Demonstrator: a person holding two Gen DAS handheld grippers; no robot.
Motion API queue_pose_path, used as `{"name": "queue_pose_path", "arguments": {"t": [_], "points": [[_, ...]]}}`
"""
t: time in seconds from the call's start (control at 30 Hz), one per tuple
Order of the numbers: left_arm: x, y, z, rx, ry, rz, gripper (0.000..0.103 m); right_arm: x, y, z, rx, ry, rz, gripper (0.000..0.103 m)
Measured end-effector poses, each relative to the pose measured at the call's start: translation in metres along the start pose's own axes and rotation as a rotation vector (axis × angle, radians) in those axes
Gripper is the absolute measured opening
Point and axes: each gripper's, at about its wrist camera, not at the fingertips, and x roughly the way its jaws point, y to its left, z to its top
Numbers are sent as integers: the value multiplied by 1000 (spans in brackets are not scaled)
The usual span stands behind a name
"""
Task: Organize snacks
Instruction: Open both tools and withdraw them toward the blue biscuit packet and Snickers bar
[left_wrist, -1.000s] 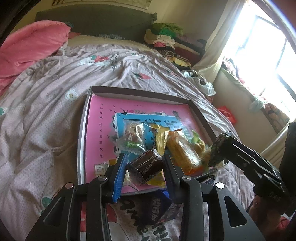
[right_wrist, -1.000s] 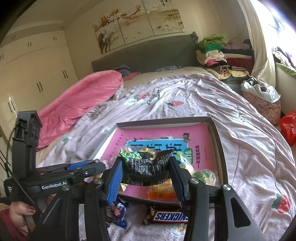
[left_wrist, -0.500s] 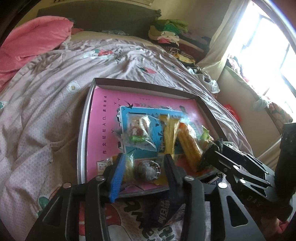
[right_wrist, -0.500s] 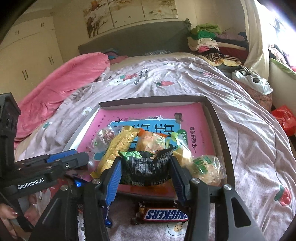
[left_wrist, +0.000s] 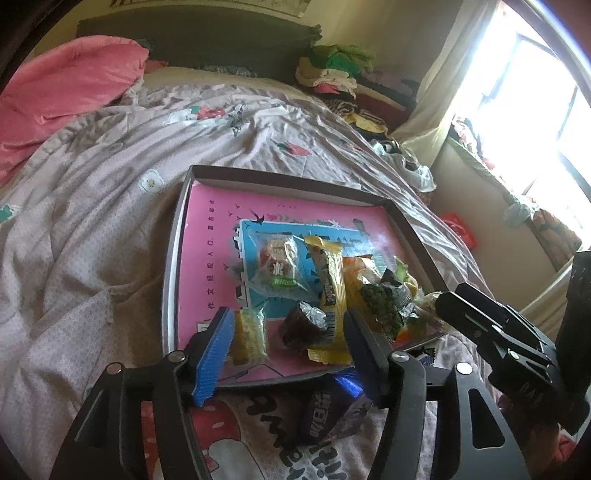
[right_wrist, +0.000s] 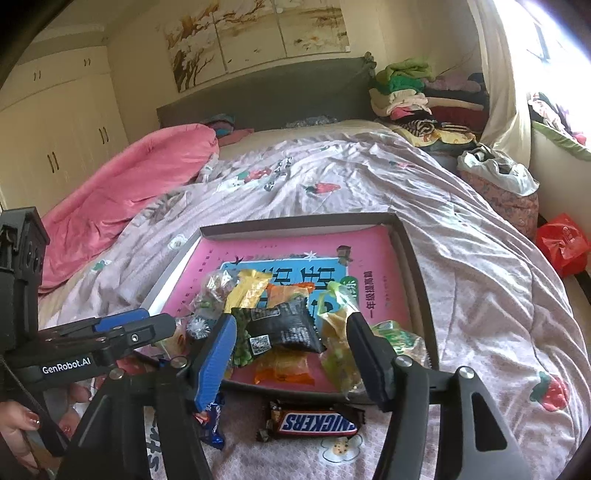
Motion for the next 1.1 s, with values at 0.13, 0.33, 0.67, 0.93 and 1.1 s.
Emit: {"name": "queue_pose_path", "arguments": {"t": [0.13, 0.33, 0.67, 0.93, 1.1], "points": [[-6, 1, 1, -7, -16, -2, 67, -7, -3, 3, 3, -20, -8, 65], [-15, 0, 0, -8, -31, 4, 73, -18, -6, 4, 11, -37, -6, 67], [-27, -5, -5, 7, -41, 2, 75, -32, -13, 1, 37, -50, -11, 71], [-35, -10, -12, 28, -32, 0, 76, -42, -14, -6, 34, -42, -6, 73], [-39, -11, -17, 34, -25, 1, 76, -47, -14, -10, 34, -41, -5, 73]]}}
